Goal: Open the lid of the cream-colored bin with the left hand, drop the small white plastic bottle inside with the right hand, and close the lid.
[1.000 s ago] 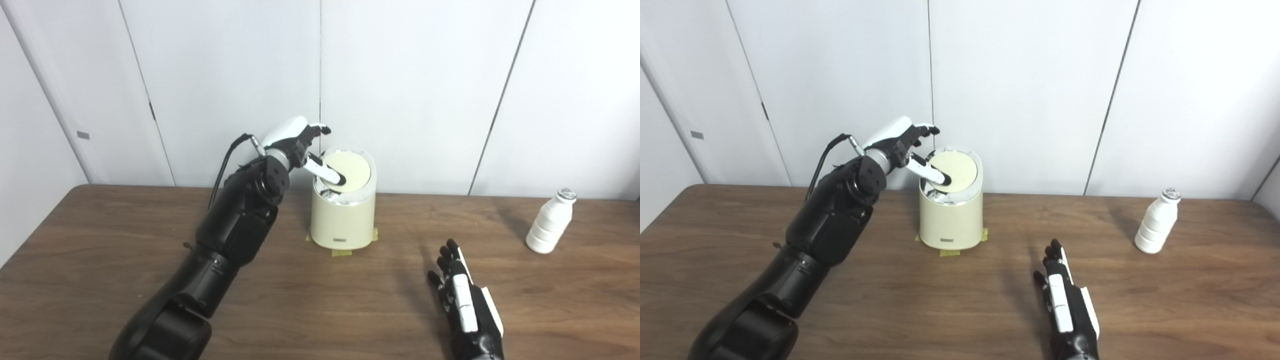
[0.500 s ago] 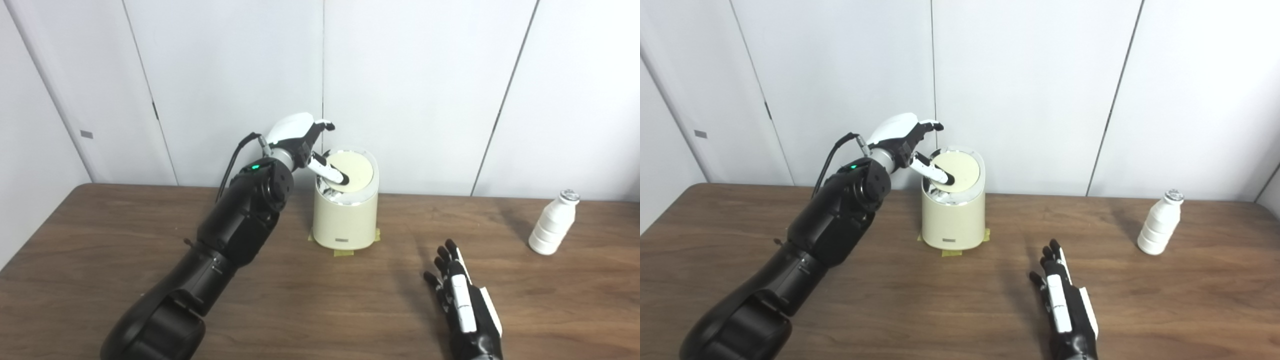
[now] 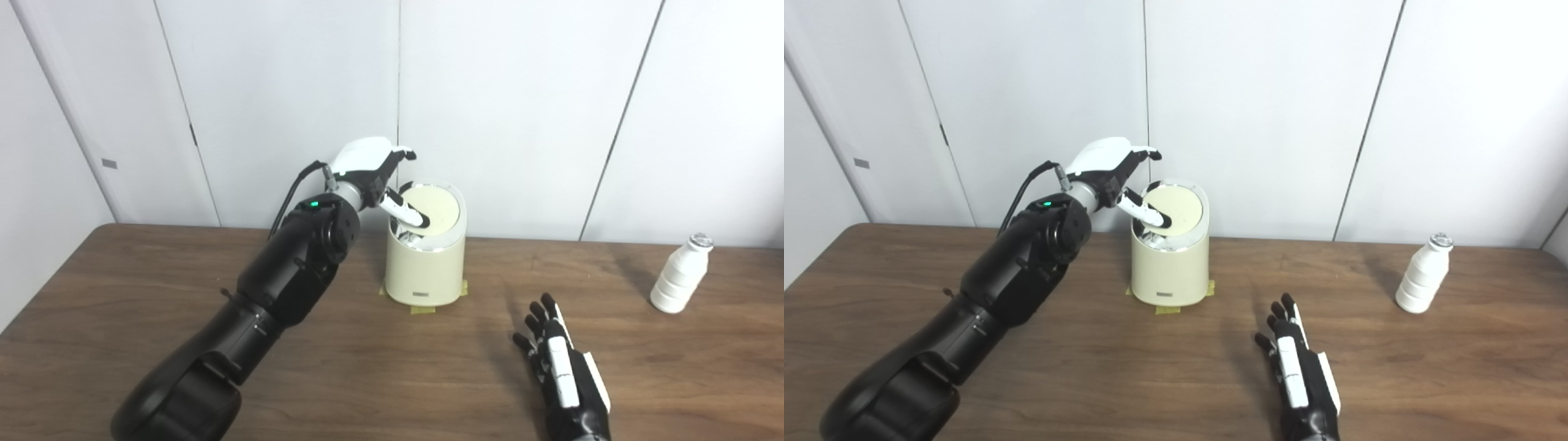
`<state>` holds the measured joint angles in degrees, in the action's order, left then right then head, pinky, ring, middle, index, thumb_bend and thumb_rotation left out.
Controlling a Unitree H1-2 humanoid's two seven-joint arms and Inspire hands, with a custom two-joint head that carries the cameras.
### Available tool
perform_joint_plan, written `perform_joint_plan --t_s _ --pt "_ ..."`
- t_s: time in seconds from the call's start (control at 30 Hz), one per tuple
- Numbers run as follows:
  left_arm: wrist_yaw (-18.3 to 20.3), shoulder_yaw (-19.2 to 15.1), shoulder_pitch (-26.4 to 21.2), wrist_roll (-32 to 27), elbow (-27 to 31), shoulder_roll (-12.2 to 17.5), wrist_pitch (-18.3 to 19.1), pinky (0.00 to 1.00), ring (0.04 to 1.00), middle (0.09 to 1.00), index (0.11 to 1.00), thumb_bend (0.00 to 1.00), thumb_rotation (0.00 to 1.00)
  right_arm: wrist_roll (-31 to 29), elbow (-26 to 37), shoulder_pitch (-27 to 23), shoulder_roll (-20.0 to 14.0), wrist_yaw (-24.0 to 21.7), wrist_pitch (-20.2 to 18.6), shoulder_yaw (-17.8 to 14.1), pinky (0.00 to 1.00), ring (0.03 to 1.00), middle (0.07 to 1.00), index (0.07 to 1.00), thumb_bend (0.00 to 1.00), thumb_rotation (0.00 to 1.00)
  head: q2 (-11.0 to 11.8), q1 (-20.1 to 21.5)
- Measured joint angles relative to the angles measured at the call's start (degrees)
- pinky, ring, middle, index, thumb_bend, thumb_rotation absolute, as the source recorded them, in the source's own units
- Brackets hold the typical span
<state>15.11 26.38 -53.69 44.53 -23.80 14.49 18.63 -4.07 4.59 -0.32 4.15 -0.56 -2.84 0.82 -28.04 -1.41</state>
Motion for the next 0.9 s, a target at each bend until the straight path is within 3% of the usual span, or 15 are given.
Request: perform_joint_plan --t_s 0.33,0.53,0.63,0.73,0.9 --pt "-0.8 1.5 -0.3 0.7 0.0 0.6 -1.6 0.78 0.878 0.897 0.886 0.95 0.06 -1.0 0.7 0.3 0.1 0.0 -0.9 0.1 0.9 0.978 0.98 1.0 0.57 0.86 -0.4 0.1" --pt "1.0 0.1 -0.3 -0.2 0.1 0.5 -0.1 0.75 0.88 0.907 0.891 0.93 0.07 -1.0 0.8 0.3 0.2 0.0 -1.0 0.1 0.9 0.979 0.982 1.0 0.58 0.87 -0.4 0.0" --pt "2.6 -2.5 -0.2 -2.8 0.4 -0.3 2.7 0.7 0.853 0.888 0.889 0.88 0.14 -1.0 0.7 0.3 0.2 0.0 -1.0 0.1 0.9 0.977 0.98 1.0 0.57 0.87 -0.5 0.1" --pt "3.6 -6.1 0.2 -6.4 1.0 -1.2 4.9 0.69 0.87 0.904 0.903 0.77 0.3 -1.0 0.7 0.2 0.1 0.0 -1.0 0.1 0.9 0.974 0.977 1.0 0.57 0.88 -0.4 -0.2" --pt "3.7 -10.1 2.0 -11.0 4.2 -1.4 5.8 0.66 0.812 0.884 0.913 0.68 0.43 -1.0 0.4 -0.1 -0.2 -0.1 -0.9 0.0 0.9 0.972 0.974 1.0 0.59 0.88 -0.2 -0.2"
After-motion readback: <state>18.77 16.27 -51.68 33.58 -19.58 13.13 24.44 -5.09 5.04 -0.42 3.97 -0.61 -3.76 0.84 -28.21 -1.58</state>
